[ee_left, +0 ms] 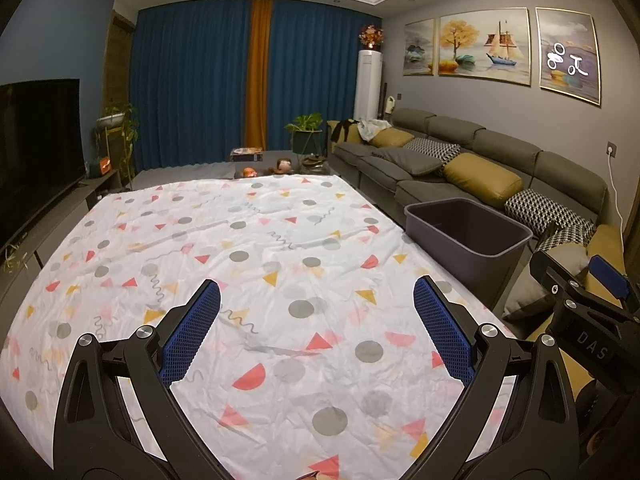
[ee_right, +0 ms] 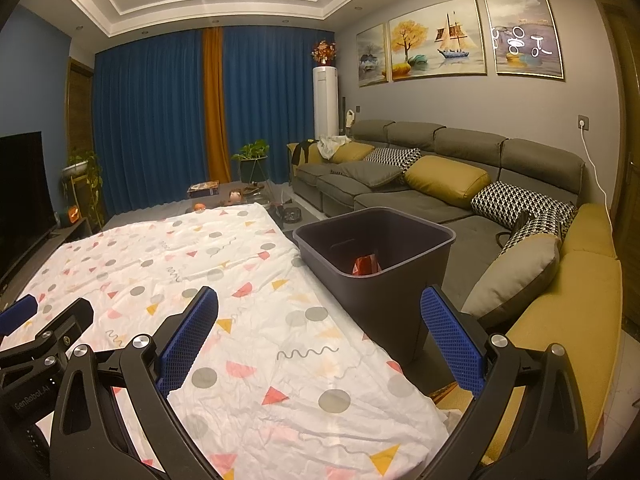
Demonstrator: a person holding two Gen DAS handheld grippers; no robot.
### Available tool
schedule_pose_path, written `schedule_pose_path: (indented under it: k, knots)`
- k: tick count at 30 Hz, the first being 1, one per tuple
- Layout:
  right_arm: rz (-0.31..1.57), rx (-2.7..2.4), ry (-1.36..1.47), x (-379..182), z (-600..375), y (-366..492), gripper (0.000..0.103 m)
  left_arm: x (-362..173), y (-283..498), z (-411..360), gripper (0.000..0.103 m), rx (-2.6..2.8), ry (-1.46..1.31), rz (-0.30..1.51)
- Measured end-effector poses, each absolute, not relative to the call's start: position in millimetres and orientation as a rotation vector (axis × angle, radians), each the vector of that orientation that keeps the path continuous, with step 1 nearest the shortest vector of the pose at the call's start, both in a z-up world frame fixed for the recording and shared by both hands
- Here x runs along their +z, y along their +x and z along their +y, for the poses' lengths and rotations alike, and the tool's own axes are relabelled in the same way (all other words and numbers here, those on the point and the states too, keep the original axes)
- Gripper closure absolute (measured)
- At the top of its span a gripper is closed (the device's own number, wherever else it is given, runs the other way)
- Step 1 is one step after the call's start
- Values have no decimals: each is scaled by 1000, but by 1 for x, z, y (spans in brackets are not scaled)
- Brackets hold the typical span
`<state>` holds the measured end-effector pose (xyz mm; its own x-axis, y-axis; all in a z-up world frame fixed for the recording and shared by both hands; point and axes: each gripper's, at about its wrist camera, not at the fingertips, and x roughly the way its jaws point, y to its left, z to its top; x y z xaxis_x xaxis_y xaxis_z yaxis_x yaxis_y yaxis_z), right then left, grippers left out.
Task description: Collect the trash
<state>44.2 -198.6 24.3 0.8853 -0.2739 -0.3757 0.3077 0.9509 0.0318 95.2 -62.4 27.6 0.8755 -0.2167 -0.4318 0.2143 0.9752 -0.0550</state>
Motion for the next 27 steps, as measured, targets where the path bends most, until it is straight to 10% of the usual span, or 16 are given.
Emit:
schedule_pose_path:
  k: [27]
  knots:
    - [388, -300, 93, 18, -200, 45, 5, 21, 91, -60, 7, -221, -9, 457]
